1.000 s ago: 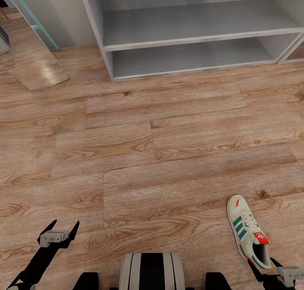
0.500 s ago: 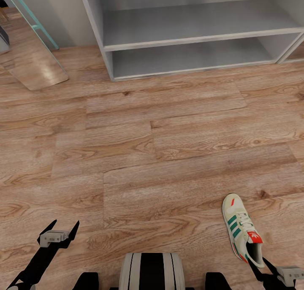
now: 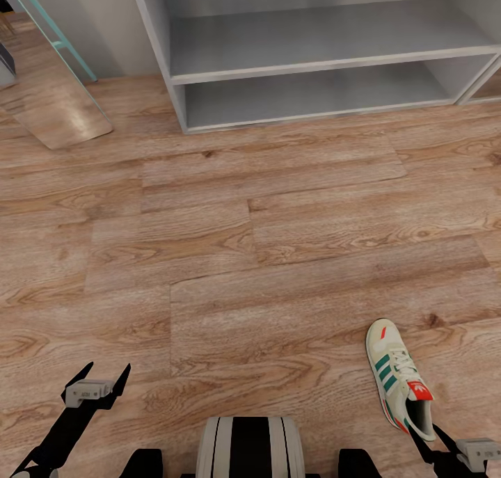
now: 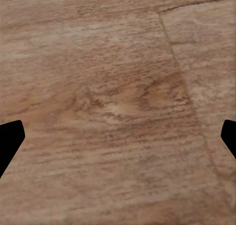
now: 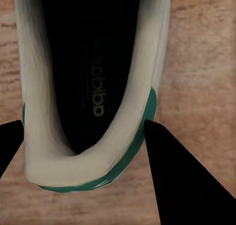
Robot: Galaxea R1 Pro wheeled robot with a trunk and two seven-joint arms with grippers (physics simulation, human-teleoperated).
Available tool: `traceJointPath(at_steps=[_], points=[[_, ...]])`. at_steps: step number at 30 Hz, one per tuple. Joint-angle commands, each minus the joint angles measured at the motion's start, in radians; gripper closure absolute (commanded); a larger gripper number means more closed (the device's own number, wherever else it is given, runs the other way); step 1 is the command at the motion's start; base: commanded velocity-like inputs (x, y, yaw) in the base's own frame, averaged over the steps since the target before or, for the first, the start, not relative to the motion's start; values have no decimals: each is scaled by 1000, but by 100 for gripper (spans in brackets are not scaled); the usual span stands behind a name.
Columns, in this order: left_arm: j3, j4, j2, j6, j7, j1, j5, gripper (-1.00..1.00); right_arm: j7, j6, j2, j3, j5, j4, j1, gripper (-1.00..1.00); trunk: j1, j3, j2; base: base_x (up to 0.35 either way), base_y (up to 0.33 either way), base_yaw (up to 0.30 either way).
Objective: Pick up the two gym shoes and the two sandals from the corridor floor and place them onto the hallstand (shoe rack) in the corridor, making sure they are on the rack and not on the floor. Arrange them so the two gym shoes are next to each other and the two sandals are next to each other.
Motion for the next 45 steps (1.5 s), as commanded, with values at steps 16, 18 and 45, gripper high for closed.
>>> traceJointPath(at_steps=[16,18,45], points=[[0,0,0,0,0,0,0,-100,23,3,-1,2,1,-30,5,100,0,0,0,0,0,0],[0,0,0,0,0,0,0,-100,30,5,-2,1,-1,-47,7,100,0,0,0,0,0,0],[0,-2,-2,0,1,1,2,-100,37,306,180,-147,-17,-856,348,100,0,0,0,0,0,0]])
